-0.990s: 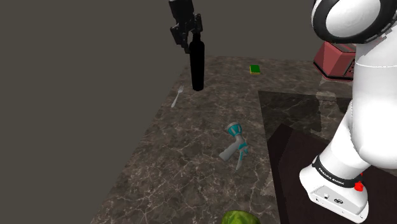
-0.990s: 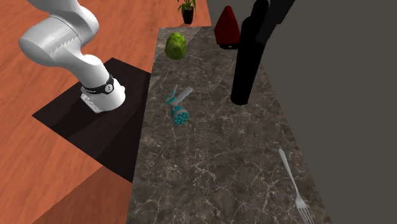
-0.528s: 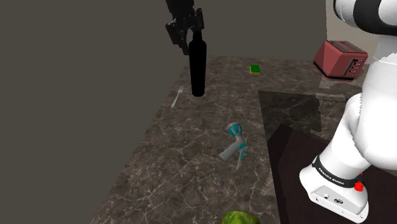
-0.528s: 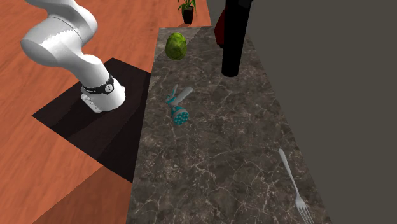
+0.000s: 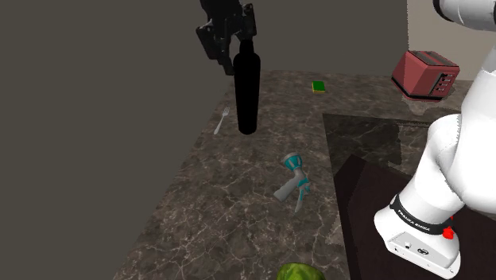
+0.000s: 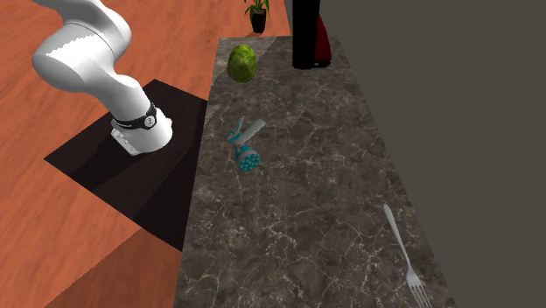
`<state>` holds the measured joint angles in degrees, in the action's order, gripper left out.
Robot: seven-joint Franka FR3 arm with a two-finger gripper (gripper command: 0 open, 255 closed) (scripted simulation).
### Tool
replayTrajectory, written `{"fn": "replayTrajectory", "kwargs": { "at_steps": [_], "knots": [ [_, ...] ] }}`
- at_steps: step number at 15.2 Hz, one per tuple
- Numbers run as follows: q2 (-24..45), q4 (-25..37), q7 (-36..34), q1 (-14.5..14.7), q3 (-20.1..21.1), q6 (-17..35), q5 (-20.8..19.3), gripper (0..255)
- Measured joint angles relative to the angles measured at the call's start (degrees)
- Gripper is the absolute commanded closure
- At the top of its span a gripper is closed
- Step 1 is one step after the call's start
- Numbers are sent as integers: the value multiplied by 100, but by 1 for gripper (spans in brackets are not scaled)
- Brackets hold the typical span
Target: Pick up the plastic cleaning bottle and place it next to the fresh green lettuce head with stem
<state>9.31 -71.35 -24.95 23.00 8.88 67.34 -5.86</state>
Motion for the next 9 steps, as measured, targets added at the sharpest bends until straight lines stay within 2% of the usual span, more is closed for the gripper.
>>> {"fn": "replayTrajectory", "kwargs": {
  "at_steps": [5,9],
  "knots": [
    [-121,108,-659,371,269,-270,131,255],
    [11,516,-1248,715,510,-578,204,255]
  ]
}}
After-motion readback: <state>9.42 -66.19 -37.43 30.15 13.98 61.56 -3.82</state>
